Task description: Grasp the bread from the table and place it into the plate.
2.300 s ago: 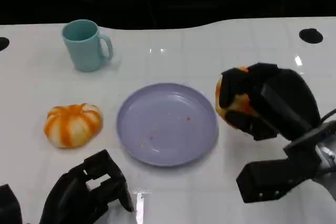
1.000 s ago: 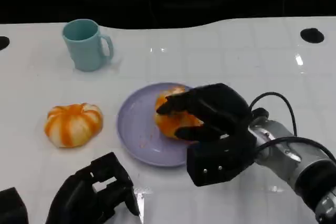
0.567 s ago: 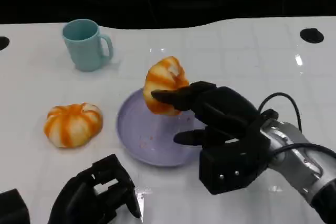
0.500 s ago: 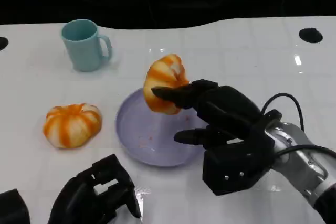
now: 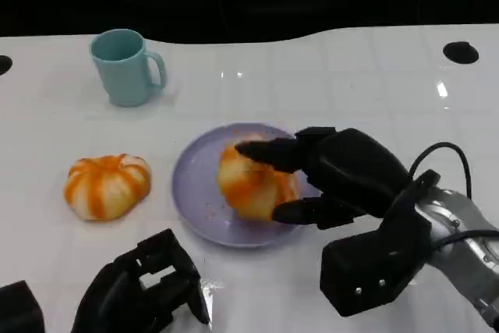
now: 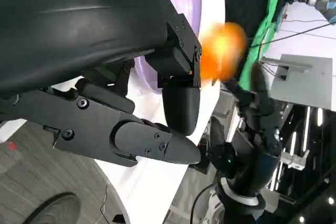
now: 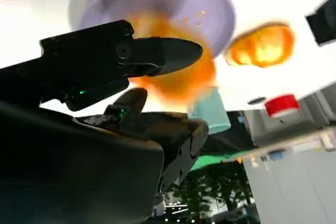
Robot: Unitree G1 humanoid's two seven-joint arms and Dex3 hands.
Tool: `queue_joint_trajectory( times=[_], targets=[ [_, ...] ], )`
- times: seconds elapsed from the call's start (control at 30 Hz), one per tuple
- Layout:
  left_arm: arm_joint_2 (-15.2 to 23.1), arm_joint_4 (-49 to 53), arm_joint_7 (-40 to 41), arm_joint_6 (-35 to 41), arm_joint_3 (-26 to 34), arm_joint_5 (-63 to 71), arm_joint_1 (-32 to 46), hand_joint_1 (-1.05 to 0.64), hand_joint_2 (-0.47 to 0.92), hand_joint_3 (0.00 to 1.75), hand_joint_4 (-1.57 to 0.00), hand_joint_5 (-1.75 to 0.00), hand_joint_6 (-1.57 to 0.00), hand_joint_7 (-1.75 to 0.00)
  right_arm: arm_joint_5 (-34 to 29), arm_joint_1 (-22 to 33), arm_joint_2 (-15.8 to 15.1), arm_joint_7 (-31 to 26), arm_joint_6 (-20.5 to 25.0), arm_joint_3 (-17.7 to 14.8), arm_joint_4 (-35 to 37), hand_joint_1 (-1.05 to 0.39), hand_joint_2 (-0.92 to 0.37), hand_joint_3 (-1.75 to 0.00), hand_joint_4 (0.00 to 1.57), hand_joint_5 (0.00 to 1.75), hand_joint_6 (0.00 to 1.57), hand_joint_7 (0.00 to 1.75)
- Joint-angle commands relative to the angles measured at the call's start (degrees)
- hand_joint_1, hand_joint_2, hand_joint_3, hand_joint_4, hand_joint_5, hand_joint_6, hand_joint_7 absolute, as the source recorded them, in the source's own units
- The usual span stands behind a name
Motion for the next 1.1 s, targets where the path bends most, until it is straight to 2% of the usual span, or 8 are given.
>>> queue_joint_trajectory(
  times=[0.03,0.13,0.3,0.37,0.57,0.93,1.0,1.1],
  targets=[
    [0.51,-0.41,0.36,-0.31,0.07,-0.10,0.33,-0.63,0.92,0.10,-0.69,-1.75,-0.66,-1.41,-0.83,-0.84,0.20,-1.68,0.96,-0.14,0.55,-0.63,-0.92,-0.26,0.27,1.18,0.84,0.03],
    [0.63,-0.53,0.54,0.16,0.08,-0.11,0.28,-0.64,0.92,0.09,-0.69,-1.75,-0.67,-1.41,-1.48,-1.06,0.24,-2.02,0.74,0.18,1.00,-0.63,-0.92,-0.27,0.21,0.92,0.88,0.01],
    [0.56,-0.29,0.54,-0.01,0.14,-0.09,0.12,-0.65,0.92,0.08,-0.70,-1.75,-0.67,-1.42,-0.01,-0.58,0.52,-2.98,-1.58,-0.34,1.72,-0.62,-0.92,-0.25,0.12,0.77,0.53,0.00],
    [0.44,-0.34,0.71,0.15,0.09,-0.10,0.13,-0.64,0.92,0.08,-0.70,-1.75,-0.68,-1.42,2.75,0.66,1.10,-5.05,-4.66,-1.68,2.00,-0.60,-0.92,-0.23,0.18,0.82,0.49,0.01],
    [0.33,0.08,0.11,-0.30,0.13,-0.37,-0.09,-0.63,0.92,0.09,-0.69,-1.75,-0.67,-1.41,12.22,7.40,1.88,-7.42,-11.34,-6.47,-2.80,-0.43,-0.92,-0.22,0.54,0.98,0.76,0.17],
    [0.16,-0.37,0.89,0.07,-0.06,0.06,-0.16,-0.63,0.92,0.10,-0.69,-1.75,-0.66,-1.42,29.40,19.75,0.51,0.28,-19.01,-10.53,-8.54,-0.28,-0.92,-0.29,0.69,1.14,0.90,0.32],
    [0.09,-0.30,0.79,0.56,-0.02,-0.33,-0.32,-0.62,0.92,0.10,-0.69,-1.75,-0.66,-1.42,32.33,22.22,0.62,1.88,-18.34,-10.93,-9.97,-0.27,-0.88,-0.40,0.69,1.25,0.89,0.49],
    [0.03,-0.27,0.93,0.79,0.01,-0.42,-0.48,-0.63,0.92,0.09,-0.69,-1.75,-0.66,-1.42,34.74,25.34,0.10,4.17,-16.99,-11.77,-12.27,-0.27,-0.70,-0.84,0.66,1.52,0.79,0.92]
  ],
)
